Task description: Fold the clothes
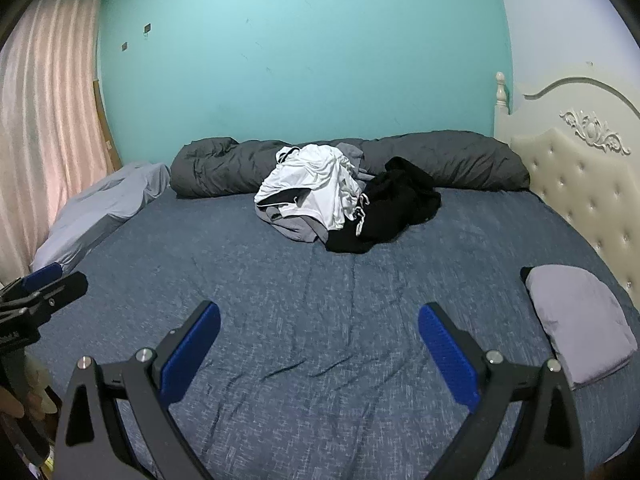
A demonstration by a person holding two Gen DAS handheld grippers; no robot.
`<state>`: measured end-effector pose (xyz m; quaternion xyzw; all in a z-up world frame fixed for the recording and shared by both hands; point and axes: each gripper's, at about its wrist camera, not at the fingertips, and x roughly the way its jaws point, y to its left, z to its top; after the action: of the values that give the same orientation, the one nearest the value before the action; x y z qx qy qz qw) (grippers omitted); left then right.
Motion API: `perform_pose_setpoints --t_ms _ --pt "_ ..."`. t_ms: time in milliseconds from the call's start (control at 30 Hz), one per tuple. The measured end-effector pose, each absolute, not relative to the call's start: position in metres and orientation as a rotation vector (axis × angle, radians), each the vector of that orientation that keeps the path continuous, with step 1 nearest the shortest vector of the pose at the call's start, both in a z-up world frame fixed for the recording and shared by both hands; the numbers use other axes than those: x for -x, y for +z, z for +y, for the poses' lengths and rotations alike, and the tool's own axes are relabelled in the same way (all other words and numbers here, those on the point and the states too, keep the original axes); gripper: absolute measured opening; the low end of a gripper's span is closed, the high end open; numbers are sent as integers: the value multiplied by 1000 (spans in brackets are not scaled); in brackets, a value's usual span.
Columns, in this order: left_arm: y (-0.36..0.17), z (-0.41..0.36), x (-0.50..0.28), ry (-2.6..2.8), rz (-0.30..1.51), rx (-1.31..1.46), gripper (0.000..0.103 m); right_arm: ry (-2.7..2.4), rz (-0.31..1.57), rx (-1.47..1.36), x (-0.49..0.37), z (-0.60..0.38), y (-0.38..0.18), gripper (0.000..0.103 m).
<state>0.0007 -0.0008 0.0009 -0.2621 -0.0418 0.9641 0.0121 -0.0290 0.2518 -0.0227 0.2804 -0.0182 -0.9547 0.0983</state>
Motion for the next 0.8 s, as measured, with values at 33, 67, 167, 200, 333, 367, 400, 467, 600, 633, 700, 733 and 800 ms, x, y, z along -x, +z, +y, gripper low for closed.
perform_pose_setpoints --t_ms 33,67,167,200,333,367,400,467,600,633,700,733,800 --pt "1 -1 -1 3004 -135 822 103 -2825 -55 -831 29 252 -22 100" --pt "2 -2 -2 3003 -140 826 103 -2825 -56 -832 29 252 -22 100" --pt "4 -3 -3 2998 -155 840 103 -2825 -58 -836 29 253 -20 100" --pt "4 -3 -3 2997 -159 842 103 -2825 -59 -837 29 253 -20 100" --pt "1 2 -2 2998 -155 843 103 -2826 -63 -841 30 254 -17 100" --pt "0 3 -1 2999 -152 843 103 -2826 -64 -843 30 254 -17 100" --pt "0 4 -1 2999 -150 843 103 -2826 -65 -844 30 254 -16 100" --pt "0 6 -1 2999 -147 842 103 -2826 -67 -846 30 255 -15 100" --pt "-2 8 -3 2995 -140 838 103 -2827 -70 -851 30 256 -13 100" --pt "-3 9 -3 2994 -138 836 103 -2827 -71 -852 30 256 -13 100" --pt "-4 9 -4 2989 -137 835 103 -2827 -70 -857 31 255 -12 100" --pt "-6 10 -4 2989 -137 835 103 -2828 -70 -857 31 255 -12 100" --pt "-7 11 -4 2989 -135 836 103 -2829 -71 -855 32 256 -11 100"
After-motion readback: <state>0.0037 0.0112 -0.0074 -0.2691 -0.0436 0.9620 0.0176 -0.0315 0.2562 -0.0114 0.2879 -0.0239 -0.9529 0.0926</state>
